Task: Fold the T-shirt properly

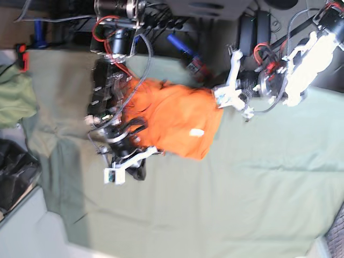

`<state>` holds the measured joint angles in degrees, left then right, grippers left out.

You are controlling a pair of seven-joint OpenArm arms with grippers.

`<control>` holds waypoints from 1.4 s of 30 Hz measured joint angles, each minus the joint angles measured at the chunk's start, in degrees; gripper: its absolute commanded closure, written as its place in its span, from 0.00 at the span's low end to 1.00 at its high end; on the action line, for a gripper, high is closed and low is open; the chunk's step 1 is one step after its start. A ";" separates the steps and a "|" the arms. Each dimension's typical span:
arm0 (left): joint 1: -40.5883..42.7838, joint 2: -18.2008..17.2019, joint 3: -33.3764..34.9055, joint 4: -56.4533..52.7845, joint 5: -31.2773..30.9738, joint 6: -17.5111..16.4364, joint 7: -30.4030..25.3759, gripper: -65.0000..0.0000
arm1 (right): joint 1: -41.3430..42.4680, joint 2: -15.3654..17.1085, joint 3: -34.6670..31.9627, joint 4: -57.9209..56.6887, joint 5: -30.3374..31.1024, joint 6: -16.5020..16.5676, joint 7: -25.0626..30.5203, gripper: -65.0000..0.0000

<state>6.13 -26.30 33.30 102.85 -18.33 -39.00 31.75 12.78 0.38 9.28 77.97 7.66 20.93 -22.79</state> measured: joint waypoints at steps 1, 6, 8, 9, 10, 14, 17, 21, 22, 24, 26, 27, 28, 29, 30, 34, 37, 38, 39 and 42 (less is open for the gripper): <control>-0.59 0.74 0.04 -1.27 0.00 0.63 -0.37 1.00 | 1.11 0.63 -0.72 -2.36 -0.17 0.00 -0.63 1.00; -4.70 1.73 0.33 -7.04 0.94 1.73 0.35 1.00 | 2.19 4.68 -5.77 -5.35 -0.07 0.02 -2.95 1.00; -5.64 1.90 0.33 -8.70 0.48 1.68 -0.22 1.00 | 1.51 5.62 -7.08 -5.29 0.04 0.02 -4.22 1.00; -6.29 2.01 0.37 -9.77 0.17 1.49 -0.70 1.00 | 1.16 5.99 -7.61 -5.31 0.81 0.02 -4.68 1.00; -7.13 2.08 0.39 -10.88 0.20 1.36 -1.25 1.00 | 0.66 6.45 -7.80 -5.27 1.62 0.02 -4.94 1.00; -10.88 2.29 0.42 -15.32 0.20 1.09 -2.91 1.00 | -1.18 9.46 -7.91 -3.91 3.87 0.04 -5.18 1.00; -12.24 2.19 0.33 -17.97 -0.09 1.14 -4.50 1.00 | -3.48 12.00 -7.89 -1.31 3.91 0.07 -5.51 1.00; -15.45 2.51 0.48 -22.32 -0.66 0.63 -6.27 1.00 | -7.26 14.21 -7.85 2.19 7.67 0.07 -7.78 1.00; -16.41 2.47 0.48 -23.37 -0.48 0.63 -6.71 1.00 | -8.04 14.53 -7.85 3.10 8.74 0.07 -8.50 1.00; -18.29 2.34 0.37 -25.33 0.09 0.66 -7.63 1.00 | -9.66 14.69 -7.85 4.70 10.56 0.07 -8.57 1.00; -20.06 2.75 0.37 -27.36 0.31 0.66 -7.80 1.00 | -11.74 14.69 -7.85 5.95 12.28 0.07 -8.52 1.00; -21.07 3.23 0.37 -28.61 0.31 0.66 -7.82 1.00 | -12.96 14.69 -7.85 6.88 13.60 0.07 -8.59 1.00; -22.12 3.82 0.37 -30.14 0.28 0.70 -7.85 1.00 | -13.94 14.69 -7.85 7.87 13.97 0.07 -8.61 1.00; -23.15 4.52 0.37 -31.89 0.20 0.68 -8.07 1.00 | -14.88 14.64 -7.85 8.92 14.19 0.07 -8.81 1.00; -24.17 5.27 0.35 -33.81 0.02 0.70 -8.57 1.00 | -15.76 14.36 -7.85 9.92 14.62 0.07 -9.44 1.00; -27.93 8.81 0.02 -41.22 -0.33 0.81 -9.79 1.00 | -18.86 12.90 -7.85 13.46 16.24 0.07 -10.95 1.00; -29.97 11.08 0.00 -44.76 -0.42 0.83 -9.90 1.00 | -21.05 10.88 -7.85 15.34 16.55 0.07 -11.15 1.00; -30.27 11.56 0.00 -45.20 -0.31 0.96 -9.90 1.00 | -21.59 10.10 -7.85 15.91 16.57 0.07 -11.17 1.00; -30.42 12.00 0.00 -45.24 -0.28 1.16 -9.62 1.00 | -22.14 9.29 -7.82 16.35 16.55 0.07 -11.15 1.00; -30.42 12.26 0.00 -45.27 -0.63 1.36 -9.51 1.00 | -22.80 7.69 -7.80 16.96 15.76 0.07 -11.15 1.00</control>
<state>-24.29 -14.04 33.30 57.58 -18.96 -37.65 22.24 -10.02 8.08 1.48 94.94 23.42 20.99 -33.93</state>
